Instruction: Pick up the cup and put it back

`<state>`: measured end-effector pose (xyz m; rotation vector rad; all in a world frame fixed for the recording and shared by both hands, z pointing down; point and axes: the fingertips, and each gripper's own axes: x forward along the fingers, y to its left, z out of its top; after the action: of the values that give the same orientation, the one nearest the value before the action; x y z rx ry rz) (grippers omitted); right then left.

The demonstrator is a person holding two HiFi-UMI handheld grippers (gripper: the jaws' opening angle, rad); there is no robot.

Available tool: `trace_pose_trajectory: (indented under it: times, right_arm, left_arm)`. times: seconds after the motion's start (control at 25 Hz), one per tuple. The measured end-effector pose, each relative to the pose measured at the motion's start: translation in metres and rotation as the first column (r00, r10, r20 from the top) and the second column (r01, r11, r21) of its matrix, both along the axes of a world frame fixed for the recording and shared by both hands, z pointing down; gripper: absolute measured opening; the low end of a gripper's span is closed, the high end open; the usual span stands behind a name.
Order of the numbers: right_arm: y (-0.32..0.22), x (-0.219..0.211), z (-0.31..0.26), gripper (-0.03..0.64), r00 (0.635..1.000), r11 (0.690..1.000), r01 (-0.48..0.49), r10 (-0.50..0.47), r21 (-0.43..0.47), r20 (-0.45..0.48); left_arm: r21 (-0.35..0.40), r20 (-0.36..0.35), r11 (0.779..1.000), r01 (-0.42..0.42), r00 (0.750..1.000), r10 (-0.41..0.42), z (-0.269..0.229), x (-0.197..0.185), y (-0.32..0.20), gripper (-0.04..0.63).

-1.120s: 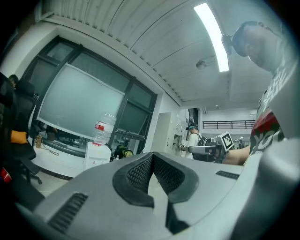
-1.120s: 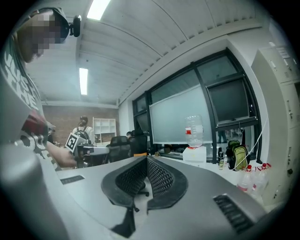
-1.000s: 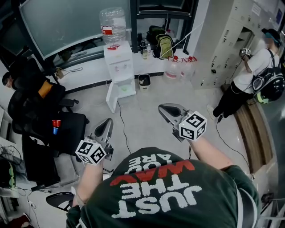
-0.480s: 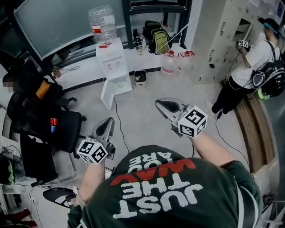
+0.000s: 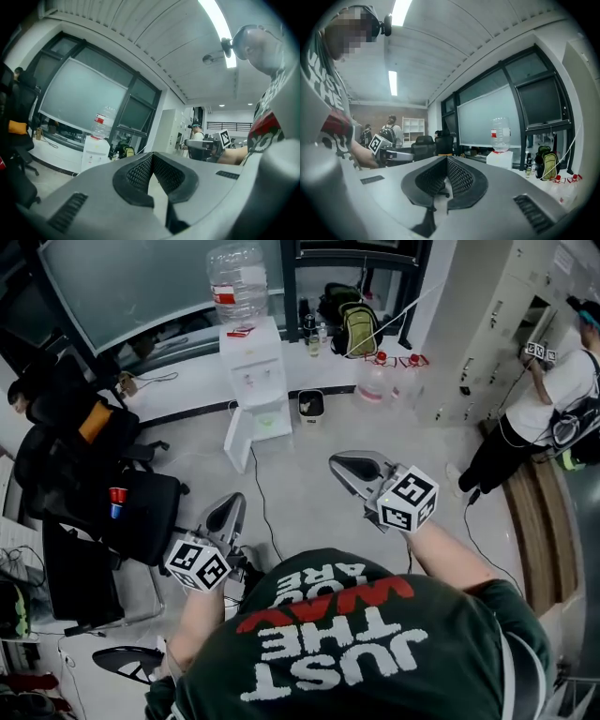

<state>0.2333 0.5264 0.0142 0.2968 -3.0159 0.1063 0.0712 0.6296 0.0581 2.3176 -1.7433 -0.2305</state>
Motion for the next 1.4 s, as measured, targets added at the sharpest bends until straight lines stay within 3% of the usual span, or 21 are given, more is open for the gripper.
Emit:
trace_pose_trajectory:
  times: [0.2, 0.44, 0.68, 0.88, 1.08, 1.24, 1.4]
  right_arm:
    - [-0.039, -0.113, 0.014, 0.034, 0.999, 1.000, -0.027, 0.027, 0.016, -0.030]
    - [-0.091, -0.265, -0.001, 0.032, 0.996, 0.995, -0.081, 0.079, -0.053, -0.029]
    - [-0.147, -0.340, -0.005, 0.034, 0.989, 0.988, -0.146, 0.144, -0.053, -0.041]
    - [-0.183, -0.345, 0.019, 0.034, 0.973, 0.970, -0.226, 0.221, -0.086, -0.062]
    - [-0.249, -0.317, 0.032, 0.034, 0.968, 0.962, -0.251, 0.246, -0.108, -0.058]
    - [-0.316, -0.289, 0.043, 0.034, 0.977, 0.968, -0.214, 0.210, -0.128, -0.040]
    - [-0.396, -0.248, 0.067, 0.034, 0.990, 0.981, -0.143, 0.141, -0.132, -0.025]
  left_arm:
    - [0.022, -0.007, 0.999, -0.038, 0.999, 0.039, 0.023, -0.112, -0.043, 0.008]
    - [-0.006, 0.008, 0.988, -0.152, 0.988, 0.152, 0.015, -0.253, -0.109, 0.008]
    - [-0.021, 0.017, 0.978, -0.209, 0.978, 0.210, 0.021, -0.341, -0.172, 0.008]
    - [-0.031, -0.021, 0.964, -0.263, 0.965, 0.262, 0.042, -0.356, -0.214, 0.008]
    - [-0.063, -0.003, 0.960, -0.273, 0.962, 0.273, 0.053, -0.337, -0.276, 0.008]
    - [-0.097, 0.018, 0.971, -0.220, 0.975, 0.223, 0.066, -0.316, -0.338, 0.008]
    - [-0.169, -0.015, 0.980, -0.104, 0.995, 0.103, 0.097, -0.283, -0.406, 0.008]
